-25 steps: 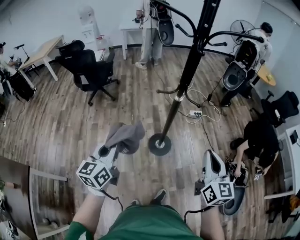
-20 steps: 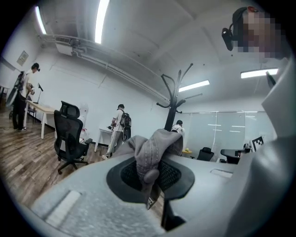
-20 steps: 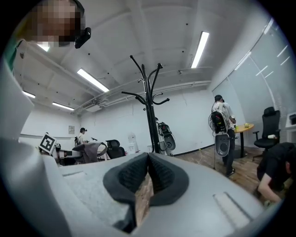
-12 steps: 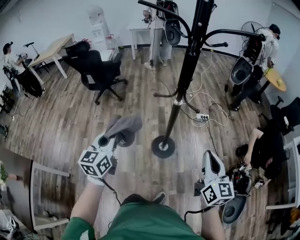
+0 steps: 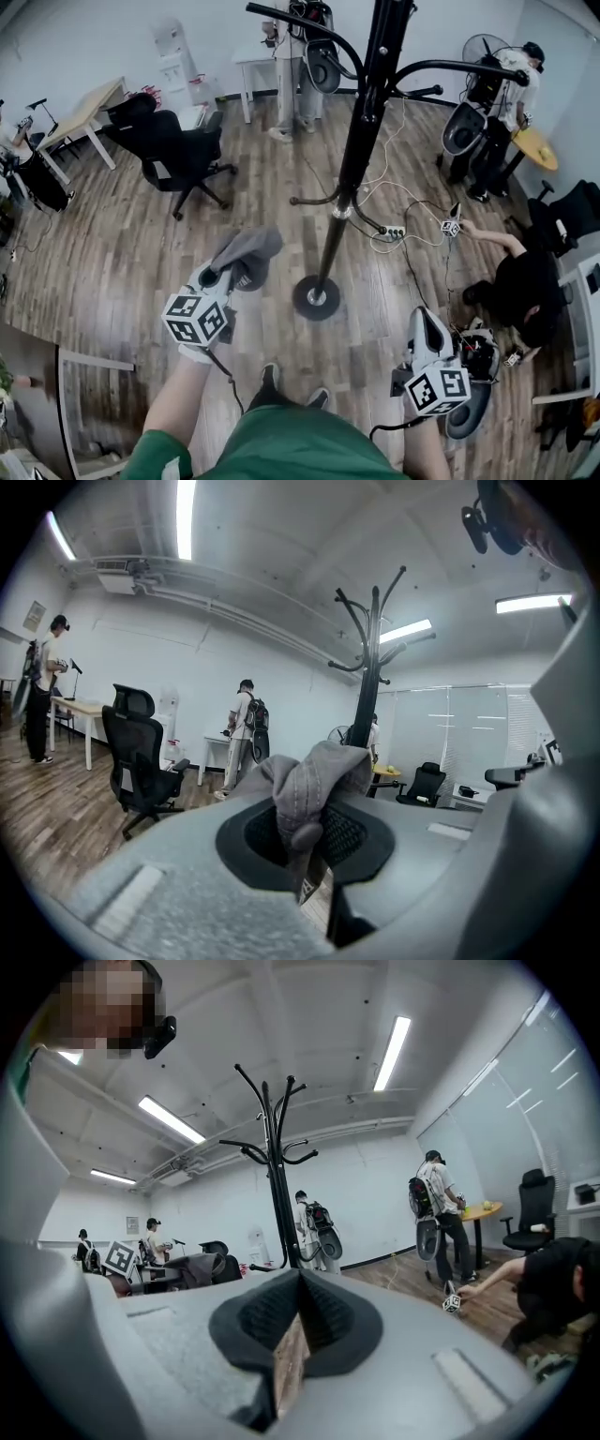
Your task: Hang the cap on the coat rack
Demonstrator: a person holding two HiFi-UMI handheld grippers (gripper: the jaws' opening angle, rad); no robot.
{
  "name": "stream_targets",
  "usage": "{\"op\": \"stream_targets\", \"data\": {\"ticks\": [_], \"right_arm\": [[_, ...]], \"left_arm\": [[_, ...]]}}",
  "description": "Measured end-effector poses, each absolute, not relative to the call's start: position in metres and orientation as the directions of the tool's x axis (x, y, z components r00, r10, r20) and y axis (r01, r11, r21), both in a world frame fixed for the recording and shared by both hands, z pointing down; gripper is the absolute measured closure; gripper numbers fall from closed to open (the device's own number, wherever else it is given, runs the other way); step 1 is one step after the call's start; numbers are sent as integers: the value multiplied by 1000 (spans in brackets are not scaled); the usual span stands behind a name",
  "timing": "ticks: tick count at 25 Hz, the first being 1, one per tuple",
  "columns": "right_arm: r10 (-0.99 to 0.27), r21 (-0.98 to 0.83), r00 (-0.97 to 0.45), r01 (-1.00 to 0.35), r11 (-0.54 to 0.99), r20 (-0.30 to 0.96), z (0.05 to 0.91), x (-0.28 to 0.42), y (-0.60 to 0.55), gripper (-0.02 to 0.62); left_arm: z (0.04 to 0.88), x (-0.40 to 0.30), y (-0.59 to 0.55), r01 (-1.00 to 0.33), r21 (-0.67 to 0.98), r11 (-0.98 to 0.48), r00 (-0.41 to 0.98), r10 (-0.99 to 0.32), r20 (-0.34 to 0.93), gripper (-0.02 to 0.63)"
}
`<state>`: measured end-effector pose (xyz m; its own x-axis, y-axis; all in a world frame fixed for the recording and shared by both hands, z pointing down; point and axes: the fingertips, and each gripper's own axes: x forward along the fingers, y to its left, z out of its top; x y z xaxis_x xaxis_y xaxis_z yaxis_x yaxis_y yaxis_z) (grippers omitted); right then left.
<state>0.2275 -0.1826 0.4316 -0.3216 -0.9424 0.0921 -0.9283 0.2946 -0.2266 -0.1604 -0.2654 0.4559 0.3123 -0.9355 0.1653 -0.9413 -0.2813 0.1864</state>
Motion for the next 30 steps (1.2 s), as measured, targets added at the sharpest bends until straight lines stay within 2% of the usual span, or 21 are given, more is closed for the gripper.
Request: {"op": "stream_targets", "data": {"ticks": [16,30], "right_arm": [[-984,-189,-124,-977,99,128,431,184,-214,592],[-987,-183,-7,-983,-23,158,444,155,-218,591]], "left_arm": [[490,-171,-372,-860,200,-469,505,-840,201,574],[515,-131,-401,-740,217,-637,672,-708,217,572]]}}
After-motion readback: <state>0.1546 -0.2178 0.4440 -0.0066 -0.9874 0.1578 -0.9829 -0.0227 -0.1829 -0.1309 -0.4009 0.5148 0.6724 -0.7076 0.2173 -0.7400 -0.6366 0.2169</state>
